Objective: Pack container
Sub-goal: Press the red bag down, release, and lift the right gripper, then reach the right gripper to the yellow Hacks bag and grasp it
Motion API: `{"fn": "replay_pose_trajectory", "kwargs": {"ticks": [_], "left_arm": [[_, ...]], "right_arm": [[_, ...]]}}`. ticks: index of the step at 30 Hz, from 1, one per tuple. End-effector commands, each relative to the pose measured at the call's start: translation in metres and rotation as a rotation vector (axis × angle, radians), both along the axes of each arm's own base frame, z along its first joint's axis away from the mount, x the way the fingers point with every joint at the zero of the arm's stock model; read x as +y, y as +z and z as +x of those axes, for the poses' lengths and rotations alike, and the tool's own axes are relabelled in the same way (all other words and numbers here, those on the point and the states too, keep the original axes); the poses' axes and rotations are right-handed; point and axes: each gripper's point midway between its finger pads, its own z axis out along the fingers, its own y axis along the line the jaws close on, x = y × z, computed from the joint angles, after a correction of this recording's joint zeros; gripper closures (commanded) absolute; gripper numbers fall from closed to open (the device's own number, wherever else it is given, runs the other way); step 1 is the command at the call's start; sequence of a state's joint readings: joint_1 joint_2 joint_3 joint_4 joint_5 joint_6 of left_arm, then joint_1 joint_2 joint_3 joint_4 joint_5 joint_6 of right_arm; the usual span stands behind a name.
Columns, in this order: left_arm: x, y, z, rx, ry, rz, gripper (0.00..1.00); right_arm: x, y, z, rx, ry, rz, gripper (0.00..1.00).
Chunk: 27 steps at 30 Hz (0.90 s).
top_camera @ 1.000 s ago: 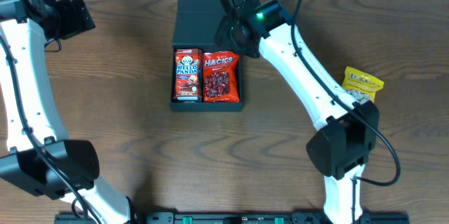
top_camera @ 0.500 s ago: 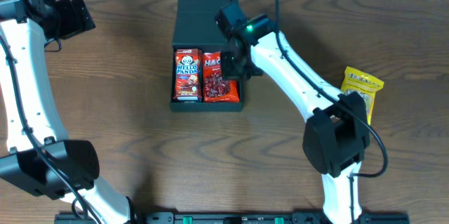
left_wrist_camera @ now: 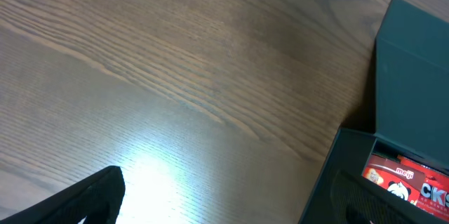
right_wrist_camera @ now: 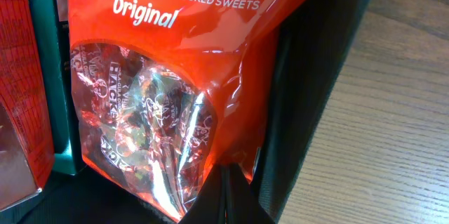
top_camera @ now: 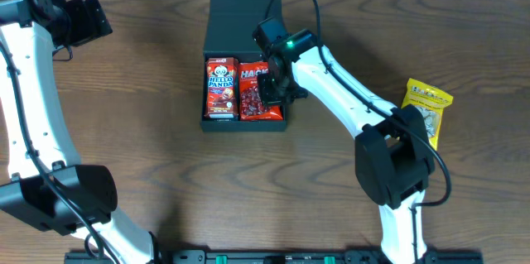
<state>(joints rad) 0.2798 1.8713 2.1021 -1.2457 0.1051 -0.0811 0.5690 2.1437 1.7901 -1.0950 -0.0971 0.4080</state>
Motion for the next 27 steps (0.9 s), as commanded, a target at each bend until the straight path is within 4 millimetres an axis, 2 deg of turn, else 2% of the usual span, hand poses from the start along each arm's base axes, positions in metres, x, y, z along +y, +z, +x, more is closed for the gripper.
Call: {"fn": "replay_pose_trajectory", "kwargs": {"ticks": [1,3,6,8,11,13,16,18,20,23,27], "left_arm": [[0.0,-0.005,0.0,0.013,0.001,-0.008,0.05],[0.0,-0.005,0.0,0.013,0.001,-0.008,0.05],[0.0,-0.006,0.0,0.017,0.001,-0.009,0.05],[0.0,-0.006,-0.001,0.019,0.001,-0.009,0.05],[0.0,-0.006,-0.001,0.018,0.001,-0.009,0.05],[0.0,-0.006,-0.001,0.019,0.001,-0.009,0.05],[0.0,-0.006,-0.001,0.019,0.001,-0.009,0.05],[0.0,-0.006,-0.001,0.019,0.001,-0.009,0.05],[0.0,-0.006,-0.001,0.018,0.001,-0.009,0.05],[0.0,-0.006,-0.001,0.019,0.001,-0.008,0.05],[0.0,-0.006,-0.001,0.019,0.001,-0.008,0.05]], "right_arm": [[0.002,-0.007,-0.004,0.015,0.03,-0.007,0.99],[0.003,0.002,-0.005,0.018,0.051,0.002,0.99],[-0.003,0.034,0.0,-0.02,0.052,-0.012,0.99],[-0.008,0.065,0.008,-0.079,0.036,-0.006,0.99],[-0.024,0.124,0.028,-0.226,0.018,0.033,0.99],[-0.047,0.159,0.04,-0.324,-0.005,0.042,0.99],[-0.106,0.184,0.051,-0.385,-0.127,-0.015,0.99],[-0.152,0.183,0.055,-0.356,-0.229,-0.041,0.98],[-0.195,0.172,0.057,-0.297,-0.328,-0.041,0.99],[-0.245,0.147,0.055,-0.207,-0.46,0.001,0.98],[-0.296,0.11,0.041,-0.108,-0.563,0.07,0.99]]}}
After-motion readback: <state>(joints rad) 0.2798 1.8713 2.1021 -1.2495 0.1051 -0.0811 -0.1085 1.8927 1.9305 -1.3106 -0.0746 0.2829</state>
